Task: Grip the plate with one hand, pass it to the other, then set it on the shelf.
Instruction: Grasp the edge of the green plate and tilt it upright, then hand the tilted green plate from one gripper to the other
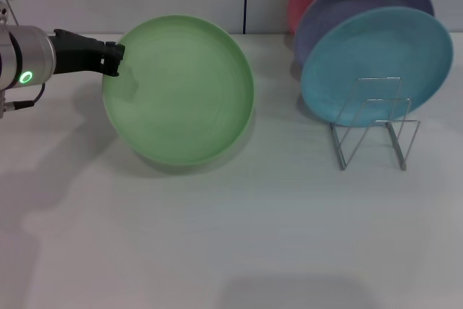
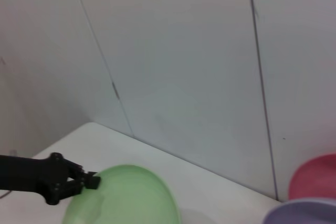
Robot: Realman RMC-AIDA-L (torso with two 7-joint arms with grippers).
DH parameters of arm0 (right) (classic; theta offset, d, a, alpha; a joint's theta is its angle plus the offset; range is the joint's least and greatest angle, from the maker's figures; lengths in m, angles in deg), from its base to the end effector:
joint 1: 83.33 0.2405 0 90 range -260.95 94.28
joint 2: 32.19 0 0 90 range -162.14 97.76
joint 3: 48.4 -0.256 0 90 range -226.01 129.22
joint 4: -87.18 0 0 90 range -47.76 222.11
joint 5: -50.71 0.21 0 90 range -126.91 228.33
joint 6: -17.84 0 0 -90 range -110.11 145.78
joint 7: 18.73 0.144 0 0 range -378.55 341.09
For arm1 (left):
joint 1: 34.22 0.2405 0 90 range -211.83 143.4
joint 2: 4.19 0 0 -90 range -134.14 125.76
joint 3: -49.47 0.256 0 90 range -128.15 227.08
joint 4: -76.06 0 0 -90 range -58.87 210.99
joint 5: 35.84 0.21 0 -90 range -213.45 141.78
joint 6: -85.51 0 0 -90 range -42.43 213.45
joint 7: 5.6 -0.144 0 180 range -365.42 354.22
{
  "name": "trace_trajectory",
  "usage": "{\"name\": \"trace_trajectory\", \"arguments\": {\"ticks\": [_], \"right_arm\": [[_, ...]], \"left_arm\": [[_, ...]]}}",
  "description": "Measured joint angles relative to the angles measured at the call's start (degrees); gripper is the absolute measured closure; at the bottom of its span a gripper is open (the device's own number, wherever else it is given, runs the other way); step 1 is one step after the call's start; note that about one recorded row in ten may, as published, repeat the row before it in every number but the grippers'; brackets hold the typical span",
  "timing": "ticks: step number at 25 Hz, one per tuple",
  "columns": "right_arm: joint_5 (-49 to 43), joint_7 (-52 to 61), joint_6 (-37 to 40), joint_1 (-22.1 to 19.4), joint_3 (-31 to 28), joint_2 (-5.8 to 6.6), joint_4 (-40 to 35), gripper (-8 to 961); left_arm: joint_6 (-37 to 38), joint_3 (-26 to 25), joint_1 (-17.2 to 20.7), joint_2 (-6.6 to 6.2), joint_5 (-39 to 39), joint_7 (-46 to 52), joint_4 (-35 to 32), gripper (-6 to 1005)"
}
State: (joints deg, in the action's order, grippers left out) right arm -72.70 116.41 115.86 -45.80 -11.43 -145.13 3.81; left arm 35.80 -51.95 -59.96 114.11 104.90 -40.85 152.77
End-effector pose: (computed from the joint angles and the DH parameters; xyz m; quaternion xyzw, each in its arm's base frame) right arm 0.1584 0.3778 0.1680 -0.8963 0.3195 0.1732 0.2541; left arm -0.1949 0.4090 0.0349 -0.8621 -0.3058 -0.0484 0.4011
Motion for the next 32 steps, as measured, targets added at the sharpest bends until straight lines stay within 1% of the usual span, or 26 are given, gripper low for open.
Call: {"name": "trace_trajectory", "arguments": {"ticks": [3, 9, 12, 13, 14, 16, 18, 19, 22, 24, 27, 28, 29, 31, 32], "right_arm": [[-1.7, 0.6, -1.3, 0.1, 2.0, -0.22, -0.1, 120], [-2.3, 1.5, -2.3, 0.5, 4.1, -0.37, 0.1, 120], [-3.1, 2.6, -3.7, 1.6, 5.2, -0.36, 1.1, 120], [-4.3, 3.1, -4.1, 3.0, 5.7, -0.17, 2.4, 120], [-4.3, 3.1, -4.1, 3.0, 5.7, -0.17, 2.4, 120], [-5.6, 3.4, -4.7, 4.7, 5.8, 0.03, 4.6, 120], [-6.6, 3.5, -6.1, 7.0, 6.2, 0.27, 8.5, 120], [-6.6, 3.5, -6.1, 7.0, 6.2, 0.27, 8.5, 120], [-6.8, 3.3, -7.8, 8.7, 7.5, 0.41, 11.8, 121], [-6.9, 3.2, -9.8, 9.6, 10.1, 0.42, 14.3, 121], [-7.2, 3.2, -10.9, 10.4, 11.4, 0.43, 16.2, 121], [-7.5, 3.3, -11.4, 11.5, 12.0, 0.44, 18.3, 121], [-7.5, 3.3, -11.4, 11.5, 12.0, 0.44, 18.3, 121], [-7.9, 3.2, -12.6, 12.9, 12.5, 0.45, 21.5, 120], [-7.9, 3.2, -12.6, 12.9, 12.5, 0.45, 21.5, 120]], "left_arm": [[0.0, 0.4, 0.0, 0.0, -0.1, 0.0, 0.2, 962], [-0.2, 0.6, 0.1, -0.01, -0.8, 0.0, 1.2, 963], [-0.5, 0.6, 0.5, -0.06, -0.9, 0.0, 2.4, 963], [-0.7, 0.7, 0.8, -0.07, -1.1, 0.0, 3.3, 963], [-0.7, 0.7, 0.8, -0.07, -1.1, 0.0, 3.3, 963], [-0.9, 0.7, 1.1, -0.14, -1.7, 0.0, 4.2, 962], [-1.0, 0.6, 1.6, -0.25, -2.3, 0.0, 5.2, 962], [-1.0, 0.6, 1.6, -0.25, -2.3, 0.0, 5.2, 962], [-1.2, 0.6, 1.7, -0.21, -2.3, -0.3, 5.5, 962], [-1.5, 0.6, 1.7, -0.2, -2.3, -0.3, 5.5, 962], [-1.6, 0.6, 1.7, -0.18, -2.3, -0.4, 5.4, 962], [-1.6, 0.6, 1.7, -0.14, -2.3, -0.4, 5.4, 962], [-1.6, 0.6, 1.7, -0.14, -2.3, -0.4, 5.4, 962], [-1.6, 0.6, 1.7, -0.11, -2.3, -0.4, 5.4, 962], [-1.7, 0.6, 1.7, -0.1, -2.4, -0.4, 5.4, 962]]}}
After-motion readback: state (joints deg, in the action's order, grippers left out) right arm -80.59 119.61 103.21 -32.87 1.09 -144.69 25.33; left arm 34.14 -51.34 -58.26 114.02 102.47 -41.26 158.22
